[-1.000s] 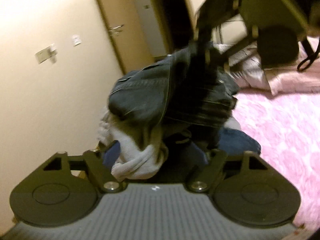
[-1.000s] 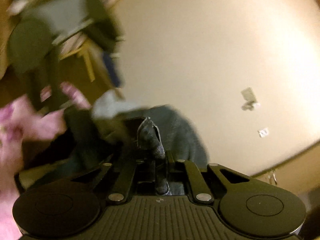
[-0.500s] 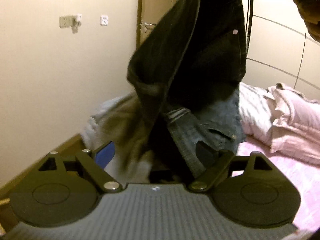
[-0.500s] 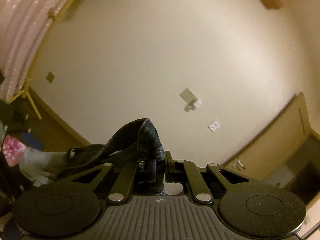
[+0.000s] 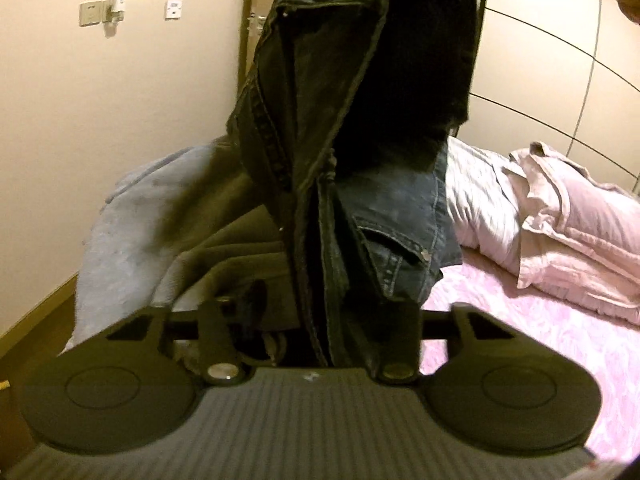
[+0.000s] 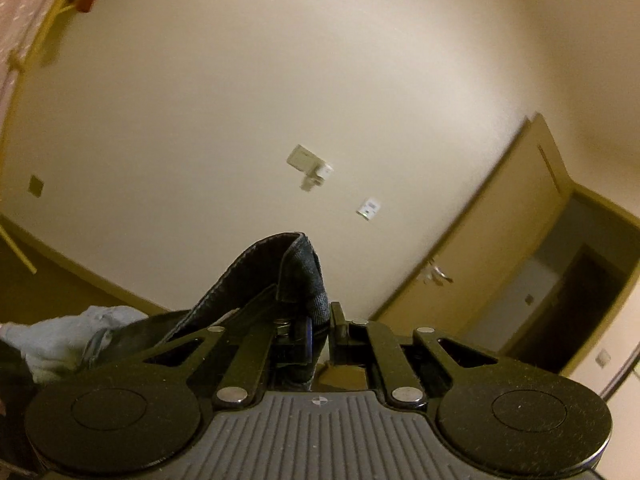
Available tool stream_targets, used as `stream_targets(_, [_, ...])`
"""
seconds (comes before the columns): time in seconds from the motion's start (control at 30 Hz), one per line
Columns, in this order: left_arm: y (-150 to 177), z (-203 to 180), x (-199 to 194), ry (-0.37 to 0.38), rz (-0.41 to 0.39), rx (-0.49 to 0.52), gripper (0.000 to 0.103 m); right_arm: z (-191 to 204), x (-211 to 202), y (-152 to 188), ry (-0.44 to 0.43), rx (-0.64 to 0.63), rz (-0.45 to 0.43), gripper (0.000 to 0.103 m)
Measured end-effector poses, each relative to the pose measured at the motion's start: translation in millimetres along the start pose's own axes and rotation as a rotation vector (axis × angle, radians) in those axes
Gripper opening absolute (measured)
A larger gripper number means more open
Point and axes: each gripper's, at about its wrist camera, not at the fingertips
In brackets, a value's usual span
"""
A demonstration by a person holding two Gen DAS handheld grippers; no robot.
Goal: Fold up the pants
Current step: 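Lift the dark grey jeans off the pile with both grippers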
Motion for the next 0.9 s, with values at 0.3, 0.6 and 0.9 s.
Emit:
stream_targets(0.3, [-48,-6,-23,0.070,-0.051,0.188,0.006,-62,-29,-4,0.177,0.115,0.010,0.002])
stream_targets(0.6, [-165,-45,-56,0.164,-0.239,0.497,0.006,-146,-171,-17,0.504,0.356,0.047,0.002])
stream_targets(0.9, [-222,-196,-133,0.353,-0.381,0.738,0.006,-119,-429,-19,0.739,0.474,0.067,0.002])
Point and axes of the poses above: each gripper's, at about its wrist camera, not at the fingertips, and x roughly the way its jaws point, z to its left, y to its underside, and after that the axes turned 10 degrees about -z, right-handed
